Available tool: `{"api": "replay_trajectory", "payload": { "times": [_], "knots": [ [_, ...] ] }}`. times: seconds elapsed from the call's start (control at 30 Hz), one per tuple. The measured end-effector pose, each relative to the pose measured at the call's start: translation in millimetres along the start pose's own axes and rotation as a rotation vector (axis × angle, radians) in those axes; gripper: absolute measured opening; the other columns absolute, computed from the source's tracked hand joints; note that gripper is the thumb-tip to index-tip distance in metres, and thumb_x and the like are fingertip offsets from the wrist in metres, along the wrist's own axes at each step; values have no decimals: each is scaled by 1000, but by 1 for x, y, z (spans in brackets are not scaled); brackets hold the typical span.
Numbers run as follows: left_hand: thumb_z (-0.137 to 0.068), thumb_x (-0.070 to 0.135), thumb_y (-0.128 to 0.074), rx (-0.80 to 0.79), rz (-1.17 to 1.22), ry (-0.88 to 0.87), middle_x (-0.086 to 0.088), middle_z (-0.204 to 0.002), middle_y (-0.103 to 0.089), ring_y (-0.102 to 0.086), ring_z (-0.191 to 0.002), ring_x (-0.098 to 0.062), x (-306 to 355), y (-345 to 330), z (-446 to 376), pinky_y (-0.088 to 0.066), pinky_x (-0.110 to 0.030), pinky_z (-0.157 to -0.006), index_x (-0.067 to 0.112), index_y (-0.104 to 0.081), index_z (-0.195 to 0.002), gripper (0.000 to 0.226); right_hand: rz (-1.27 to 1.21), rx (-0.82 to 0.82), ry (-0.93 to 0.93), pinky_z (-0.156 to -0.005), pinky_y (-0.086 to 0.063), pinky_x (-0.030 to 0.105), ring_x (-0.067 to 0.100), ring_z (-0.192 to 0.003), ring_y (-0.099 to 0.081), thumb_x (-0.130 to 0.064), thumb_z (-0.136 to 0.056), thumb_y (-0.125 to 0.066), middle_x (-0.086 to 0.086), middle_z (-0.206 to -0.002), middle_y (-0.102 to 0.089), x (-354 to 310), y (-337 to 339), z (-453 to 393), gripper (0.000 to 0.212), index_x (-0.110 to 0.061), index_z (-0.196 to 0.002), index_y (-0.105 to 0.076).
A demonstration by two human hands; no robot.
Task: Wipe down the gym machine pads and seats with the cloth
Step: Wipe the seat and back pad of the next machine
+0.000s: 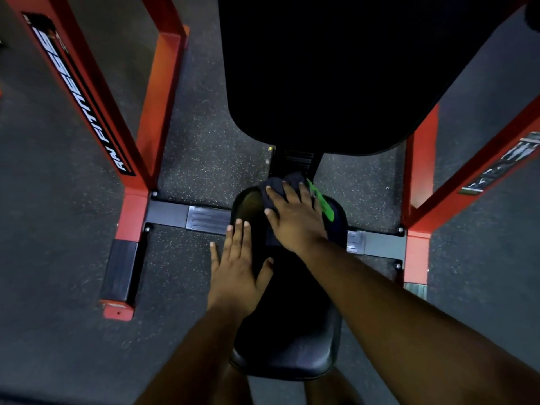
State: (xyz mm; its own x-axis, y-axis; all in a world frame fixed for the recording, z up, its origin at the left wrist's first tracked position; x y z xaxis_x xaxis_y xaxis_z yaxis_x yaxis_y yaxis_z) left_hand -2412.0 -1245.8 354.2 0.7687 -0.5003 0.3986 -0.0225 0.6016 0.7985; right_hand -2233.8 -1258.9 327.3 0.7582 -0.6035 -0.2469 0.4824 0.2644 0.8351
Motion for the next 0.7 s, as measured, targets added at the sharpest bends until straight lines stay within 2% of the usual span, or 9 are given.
{"api": "replay_trajectory", "payload": {
  "times": [0.1, 0.17, 0.27, 0.33, 0.4, 0.47, 0.53, 0.6, 0.7],
  "knots": [
    [-92, 63, -14, -31, -9, -7, 6, -169, 19, 24, -153, -9, -1, -1, 1, 12, -48, -126, 22, 7, -163, 84, -5, -33, 68, -121, -18, 53, 30, -156, -10, -60, -103, -31, -7, -170, -17, 9, 3, 32, 59, -45, -159, -21],
    [-90, 63, -14, -49, -36, -2, 5, -168, 22, 27, -153, -11, 0, -1, 0, 13, -49, -125, 22, 6, -163, 86, 72, -37, 47, -122, -19, 53, 31, -156, -12, -66, -98, -22, -6, -170, -17, 23, 3, 75, 66, -44, -160, -18],
    [-90, 62, -18, -32, -55, 2, 5, -167, 23, 26, -153, -12, -1, -3, -1, 14, -49, -125, 23, 6, -163, 86, 211, -118, -65, -119, 2, 67, 34, -157, 6, -78, -94, -17, -1, -172, -2, 37, 0, 81, 78, -41, -161, -6],
    [-91, 61, -21, -19, -52, -4, 5, -169, 20, 24, -154, -12, -1, -5, -2, 13, -49, -125, 23, 5, -163, 86, 126, -137, -123, -113, 7, 76, 37, -154, 20, -85, -90, -20, 0, -172, 11, 35, 3, 43, 85, -42, -161, 0],
    [-92, 60, -23, -2, -48, -12, 4, -169, 19, 23, -154, -12, -2, -6, -2, 13, -49, -125, 24, 5, -163, 85, -7, -143, -138, -113, 1, 78, 39, -154, 20, -84, -90, -27, 0, -171, 13, 33, 3, 10, 84, -48, -159, 2],
    [-92, 60, -22, -19, -60, -11, 3, -170, 19, 24, -154, -12, -3, -6, -2, 13, -49, -125, 23, 6, -163, 85, -44, -121, -133, -119, -4, 71, 38, -156, 13, -76, -95, -31, -1, -172, 8, 34, -2, 13, 75, -49, -159, -4],
    [-91, 60, -20, -27, -77, -7, 1, -170, 16, 22, -155, -14, -1, -5, -1, 11, -51, -126, 21, 5, -163, 86, -38, -38, -129, -123, -12, 62, 35, -157, 4, -67, -99, -29, -2, -172, -1, 35, -7, 56, 65, -48, -159, -15],
    [-90, 60, -18, -35, -76, 3, -1, -171, 13, 18, -156, -17, 1, -4, -1, 8, -53, -126, 19, 2, -164, 87, -98, 45, -154, -122, -23, 57, 35, -157, -3, -64, -96, -27, -3, -172, -9, 33, -11, 117, 64, -47, -157, -25],
    [-89, 60, -18, -35, -79, 6, -2, -171, 13, 16, -156, -18, 2, -3, -2, 6, -54, -126, 18, 2, -164, 88, -160, 14, -205, -122, -25, 57, 34, -157, 5, -61, -100, -34, -5, -172, -2, 42, -23, 146, 60, -49, -157, -22]
  ]
}}
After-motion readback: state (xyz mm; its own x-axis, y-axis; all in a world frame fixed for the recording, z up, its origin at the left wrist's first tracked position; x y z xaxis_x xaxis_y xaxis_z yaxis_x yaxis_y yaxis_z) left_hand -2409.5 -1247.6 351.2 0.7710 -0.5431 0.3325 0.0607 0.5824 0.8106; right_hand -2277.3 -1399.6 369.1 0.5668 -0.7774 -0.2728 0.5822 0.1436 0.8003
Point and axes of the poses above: each hand's wrist, its own z-axis away from the middle knuckle, its own y-axis out of the back of the hand, x = y × z, the point moved 6 cm from there along -z, towards the middle knuckle
